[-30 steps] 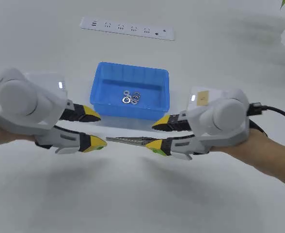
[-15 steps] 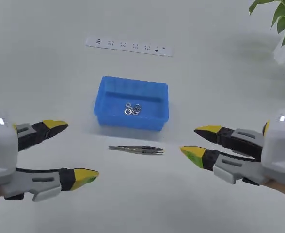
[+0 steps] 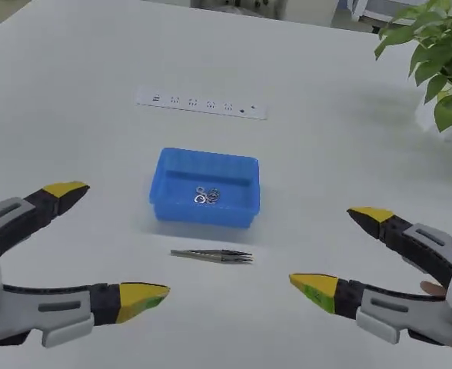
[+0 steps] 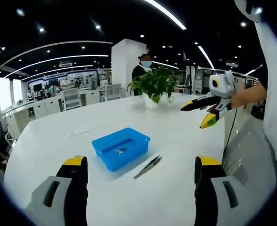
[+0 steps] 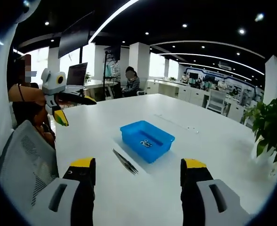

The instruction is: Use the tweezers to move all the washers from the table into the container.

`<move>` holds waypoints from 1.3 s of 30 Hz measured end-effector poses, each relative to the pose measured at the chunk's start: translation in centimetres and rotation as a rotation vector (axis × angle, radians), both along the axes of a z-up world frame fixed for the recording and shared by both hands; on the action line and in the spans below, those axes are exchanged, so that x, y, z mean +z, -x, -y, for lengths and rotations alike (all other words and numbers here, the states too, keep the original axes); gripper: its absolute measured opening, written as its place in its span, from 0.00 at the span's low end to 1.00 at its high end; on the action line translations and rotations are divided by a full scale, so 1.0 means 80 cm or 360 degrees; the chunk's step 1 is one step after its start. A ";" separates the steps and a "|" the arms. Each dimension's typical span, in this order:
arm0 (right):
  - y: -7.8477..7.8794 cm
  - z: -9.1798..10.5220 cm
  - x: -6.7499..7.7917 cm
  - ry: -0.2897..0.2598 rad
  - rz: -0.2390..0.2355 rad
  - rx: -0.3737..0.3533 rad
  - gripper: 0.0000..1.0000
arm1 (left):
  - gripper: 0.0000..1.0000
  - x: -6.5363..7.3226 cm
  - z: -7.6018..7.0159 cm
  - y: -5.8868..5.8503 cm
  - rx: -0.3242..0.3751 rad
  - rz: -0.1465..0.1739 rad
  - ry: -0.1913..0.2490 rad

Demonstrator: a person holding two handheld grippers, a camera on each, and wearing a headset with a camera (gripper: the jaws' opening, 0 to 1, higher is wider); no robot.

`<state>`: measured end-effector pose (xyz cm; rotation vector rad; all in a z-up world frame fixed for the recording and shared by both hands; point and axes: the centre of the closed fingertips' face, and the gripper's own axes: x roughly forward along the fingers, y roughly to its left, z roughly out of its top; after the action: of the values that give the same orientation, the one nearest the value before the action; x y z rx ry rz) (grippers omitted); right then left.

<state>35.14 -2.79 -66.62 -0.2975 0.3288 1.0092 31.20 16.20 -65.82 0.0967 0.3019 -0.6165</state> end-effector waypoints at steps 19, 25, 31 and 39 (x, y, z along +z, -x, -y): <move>0.011 0.001 -0.001 0.0163 0.0079 0.0032 1.00 | 1.00 -0.007 -0.002 0.019 0.0055 -0.0044 -0.0004; 0.014 0.007 -0.002 0.0148 0.0062 -0.0003 1.00 | 1.00 -0.005 0.005 0.019 0.0047 -0.0044 -0.0006; 0.018 0.013 -0.003 0.0157 0.0059 -0.0030 1.00 | 1.00 -0.003 0.007 0.020 0.0034 -0.0038 -0.0020; 0.018 0.021 -0.001 0.0158 0.0054 -0.0070 1.00 | 1.00 -0.010 0.000 0.027 0.0049 -0.0067 -0.0060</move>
<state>33.69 -4.44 -66.73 -0.3950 0.3536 0.9450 29.07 16.18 -66.62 0.1150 0.3550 -0.5830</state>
